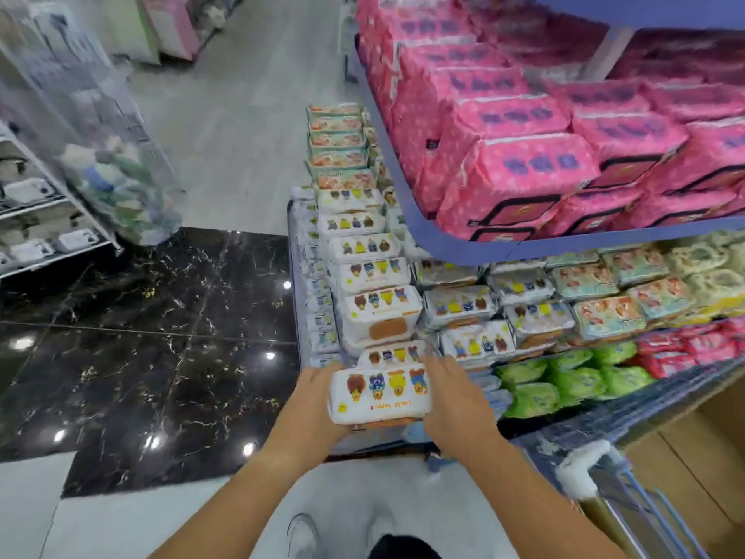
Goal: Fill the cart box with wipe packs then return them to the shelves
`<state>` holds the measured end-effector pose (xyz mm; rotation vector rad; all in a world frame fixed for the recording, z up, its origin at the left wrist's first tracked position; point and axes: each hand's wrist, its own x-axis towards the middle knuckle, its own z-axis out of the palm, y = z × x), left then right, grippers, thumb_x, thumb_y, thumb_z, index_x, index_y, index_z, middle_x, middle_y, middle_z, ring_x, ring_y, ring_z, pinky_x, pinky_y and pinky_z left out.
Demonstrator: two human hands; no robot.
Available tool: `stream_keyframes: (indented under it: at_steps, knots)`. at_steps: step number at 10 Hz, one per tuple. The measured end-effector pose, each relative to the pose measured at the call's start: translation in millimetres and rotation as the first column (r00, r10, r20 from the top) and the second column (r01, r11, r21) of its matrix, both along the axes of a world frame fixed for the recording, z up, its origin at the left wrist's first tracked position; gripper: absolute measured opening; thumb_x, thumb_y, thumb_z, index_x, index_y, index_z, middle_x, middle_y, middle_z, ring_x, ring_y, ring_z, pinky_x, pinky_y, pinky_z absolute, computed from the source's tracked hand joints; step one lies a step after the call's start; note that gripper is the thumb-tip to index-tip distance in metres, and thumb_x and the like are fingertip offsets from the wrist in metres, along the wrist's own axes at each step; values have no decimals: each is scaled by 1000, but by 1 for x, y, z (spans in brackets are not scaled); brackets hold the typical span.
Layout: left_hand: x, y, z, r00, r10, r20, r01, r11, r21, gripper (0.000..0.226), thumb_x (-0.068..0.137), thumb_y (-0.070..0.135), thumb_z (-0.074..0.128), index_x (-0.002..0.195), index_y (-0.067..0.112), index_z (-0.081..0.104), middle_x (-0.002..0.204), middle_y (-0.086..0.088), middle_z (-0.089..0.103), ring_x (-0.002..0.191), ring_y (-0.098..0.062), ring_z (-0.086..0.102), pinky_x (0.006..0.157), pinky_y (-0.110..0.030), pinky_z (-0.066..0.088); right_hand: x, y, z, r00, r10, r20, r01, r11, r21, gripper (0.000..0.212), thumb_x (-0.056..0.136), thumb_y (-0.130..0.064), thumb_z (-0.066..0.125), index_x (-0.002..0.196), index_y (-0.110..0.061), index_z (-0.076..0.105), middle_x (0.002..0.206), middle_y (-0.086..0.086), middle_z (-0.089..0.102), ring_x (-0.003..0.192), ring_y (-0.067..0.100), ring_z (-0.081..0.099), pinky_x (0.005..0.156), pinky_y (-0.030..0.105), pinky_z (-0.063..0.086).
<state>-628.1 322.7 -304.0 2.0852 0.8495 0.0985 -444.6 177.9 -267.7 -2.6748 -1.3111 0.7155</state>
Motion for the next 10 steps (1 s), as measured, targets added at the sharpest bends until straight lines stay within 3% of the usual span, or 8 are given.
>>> stream_keyframes:
  at_steps: [1,2,4,6,7,8,9,10]
  knots:
    - [52,22,-58,999,17,-27,-19,997,-79,40,72,40,77,108,34,59,105,10,60,99,-3,58,85,-23,55,46,46,-26,955,163,248,-102,965,-244,73,89,-30,69,148,-16,28,149,13,30,136,33,33,111,42,33]
    - [82,38,-117,997,41,-60,-49,988,-144,44,73,42,76,113,40,59,109,11,64,103,-4,65,85,-33,61,76,66,-46,931,228,286,-122,931,-345,71,91,-30,65,150,-15,27,152,17,25,139,37,29,116,47,27]
    - [126,56,-165,982,133,-135,-145,986,-81,54,82,22,76,131,30,53,119,8,60,110,-7,60,95,-34,57,120,95,-89,886,345,311,-206,892,-403,68,89,-28,64,145,-10,31,149,20,31,137,39,32,116,50,27]
    - [135,44,-149,956,235,-173,-250,966,-71,56,84,10,80,132,23,53,121,6,60,105,1,63,89,-23,58,126,96,-112,888,361,286,-237,891,-387,69,83,-23,67,141,-11,31,142,15,35,132,34,37,114,46,27]
    - [137,37,-129,947,274,-169,-297,945,-135,49,88,1,75,124,21,48,112,8,62,98,8,66,71,-11,55,123,94,-107,895,351,274,-240,899,-367,75,83,-22,66,145,-9,26,141,15,36,131,33,38,114,45,27]
    - [134,39,-115,933,188,-308,-225,970,-91,62,87,16,76,136,22,39,123,6,58,110,-9,67,79,-25,58,121,94,-102,904,333,267,-236,912,-337,77,83,-23,66,147,-8,25,141,15,38,130,34,39,112,45,29]
    - [133,46,-94,855,13,-519,46,994,101,78,87,37,74,147,18,28,132,0,52,116,-22,63,86,-37,56,116,91,-92,923,303,237,-231,929,-289,82,85,-29,68,151,-9,22,144,15,38,133,34,38,111,44,32]
    - [132,45,-69,800,-38,-599,212,951,224,73,91,43,68,146,16,29,133,-3,50,116,-22,60,87,-34,54,107,88,-85,941,273,202,-207,932,-297,81,87,-28,65,152,-9,21,147,15,37,136,34,36,114,45,31]
